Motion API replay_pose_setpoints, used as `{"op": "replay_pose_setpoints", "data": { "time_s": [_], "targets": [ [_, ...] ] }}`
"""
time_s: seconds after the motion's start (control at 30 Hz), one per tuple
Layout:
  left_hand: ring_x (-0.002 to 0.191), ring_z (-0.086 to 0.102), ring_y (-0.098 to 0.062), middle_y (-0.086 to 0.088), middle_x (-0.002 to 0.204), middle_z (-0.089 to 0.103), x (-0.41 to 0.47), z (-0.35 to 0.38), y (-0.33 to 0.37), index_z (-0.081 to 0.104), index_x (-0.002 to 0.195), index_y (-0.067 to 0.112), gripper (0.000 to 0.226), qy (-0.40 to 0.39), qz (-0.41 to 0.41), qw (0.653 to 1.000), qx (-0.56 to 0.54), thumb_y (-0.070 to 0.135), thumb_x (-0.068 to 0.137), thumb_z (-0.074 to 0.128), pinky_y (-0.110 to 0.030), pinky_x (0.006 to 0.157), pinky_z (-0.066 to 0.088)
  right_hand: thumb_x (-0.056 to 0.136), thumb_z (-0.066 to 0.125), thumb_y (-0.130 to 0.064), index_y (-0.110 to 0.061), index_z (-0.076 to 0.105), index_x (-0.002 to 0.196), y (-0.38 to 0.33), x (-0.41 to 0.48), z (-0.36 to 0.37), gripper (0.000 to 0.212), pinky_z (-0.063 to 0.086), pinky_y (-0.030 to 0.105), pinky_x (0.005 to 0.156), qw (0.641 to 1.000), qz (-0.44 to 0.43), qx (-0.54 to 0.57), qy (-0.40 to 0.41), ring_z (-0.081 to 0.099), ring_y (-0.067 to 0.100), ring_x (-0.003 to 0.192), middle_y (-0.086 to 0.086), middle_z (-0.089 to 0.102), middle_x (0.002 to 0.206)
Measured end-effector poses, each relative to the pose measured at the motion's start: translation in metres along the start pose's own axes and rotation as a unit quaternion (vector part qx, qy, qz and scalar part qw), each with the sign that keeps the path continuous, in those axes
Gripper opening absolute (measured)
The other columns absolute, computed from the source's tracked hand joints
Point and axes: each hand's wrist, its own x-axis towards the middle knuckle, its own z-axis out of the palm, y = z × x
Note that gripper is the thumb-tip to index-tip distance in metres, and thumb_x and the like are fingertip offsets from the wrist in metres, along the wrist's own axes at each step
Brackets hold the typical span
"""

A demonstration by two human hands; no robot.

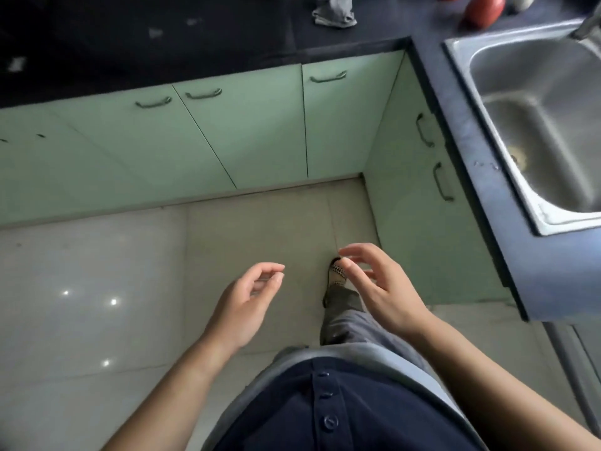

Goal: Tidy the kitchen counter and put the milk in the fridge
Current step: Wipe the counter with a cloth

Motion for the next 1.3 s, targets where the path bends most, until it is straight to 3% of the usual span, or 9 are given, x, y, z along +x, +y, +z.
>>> {"op": "replay_pose_setpoints", "data": {
  "time_s": [0.13,0.37,0.57,0.73,0.83,0.97,1.13,1.3],
  "targets": [
    [0.098,0.063,-0.010,0.009,0.102,0.068,0.081,-0.021,0.027,0.063,0.089,0.046,0.029,0.027,0.005,1.000,-0.006,0.060,0.068,0.050,-0.025,0.088,0.045,0.089,0.046,-0.045,-0.024,0.060,0.106,-0.014,0.092,-0.017,0.030,0.049,0.030,0.089,1.000,-0.015,-0.009,-0.017,0.056,0.003,0.102,-0.010,0.059,0.109],
    [0.098,0.062,-0.005,0.010,0.102,0.068,0.211,-0.050,0.106,0.063,0.096,0.035,0.024,0.063,0.033,0.997,-0.007,0.046,0.079,0.051,-0.014,0.082,0.042,0.088,0.046,-0.047,-0.022,0.060,0.107,-0.060,0.255,-0.062,0.034,0.049,0.030,0.087,0.996,-0.080,-0.035,-0.029,0.057,0.006,0.100,-0.009,0.059,0.106],
    [0.093,0.061,-0.002,0.011,0.098,0.067,0.285,-0.085,0.125,0.063,0.100,0.031,0.020,0.071,0.023,0.997,0.005,0.039,0.084,0.053,-0.006,0.077,0.040,0.091,0.046,-0.046,-0.020,0.059,0.111,-0.070,0.348,-0.062,0.035,0.050,0.034,0.088,0.996,-0.062,-0.035,-0.048,0.057,0.003,0.099,-0.008,0.059,0.107],
    [0.094,0.056,0.009,0.017,0.104,0.062,0.377,-0.132,0.131,0.060,0.106,0.029,0.018,0.049,0.015,0.995,0.087,0.033,0.091,0.051,-0.003,0.075,0.038,0.091,0.047,-0.045,-0.021,0.059,0.112,-0.078,0.434,-0.047,0.034,0.050,0.035,0.088,0.997,-0.044,-0.047,-0.043,0.056,0.005,0.102,-0.007,0.058,0.111],
    [0.099,0.052,0.006,0.017,0.106,0.059,0.444,-0.159,0.146,0.057,0.111,0.028,0.022,0.020,0.028,0.986,0.165,0.034,0.091,0.050,-0.009,0.077,0.036,0.090,0.050,-0.042,-0.020,0.060,0.107,-0.092,0.494,-0.049,0.029,0.051,0.039,0.087,0.999,-0.038,-0.038,0.001,0.057,0.009,0.101,-0.006,0.058,0.110],
    [0.108,0.053,-0.013,0.004,0.116,0.055,0.531,-0.184,0.159,0.056,0.116,0.021,0.029,-0.016,0.057,0.955,0.292,0.033,0.090,0.053,-0.026,0.086,0.041,0.090,0.054,-0.037,-0.016,0.062,0.105,-0.107,0.565,-0.065,0.027,0.049,0.037,0.089,0.997,-0.008,-0.051,0.055,0.059,0.013,0.096,0.000,0.059,0.107],
    [0.120,0.046,-0.024,-0.001,0.133,0.048,0.604,-0.188,0.169,0.049,0.127,0.019,0.042,-0.041,0.077,0.904,0.418,0.037,0.089,0.051,-0.040,0.096,0.043,0.090,0.056,-0.036,-0.011,0.060,0.112,-0.092,0.626,-0.094,0.033,0.037,0.026,0.087,0.981,0.023,-0.164,0.101,0.054,0.022,0.107,0.006,0.058,0.115],
    [0.135,0.029,-0.024,-0.002,0.149,0.032,0.636,-0.177,0.175,0.037,0.138,0.023,0.054,-0.029,0.070,0.875,0.479,0.039,0.088,0.050,-0.041,0.105,0.035,0.086,0.053,-0.043,-0.019,0.057,0.116,-0.067,0.673,-0.121,0.039,0.038,0.044,0.096,0.961,0.015,-0.258,0.095,0.041,0.032,0.121,0.006,0.049,0.129]
  ]
}}
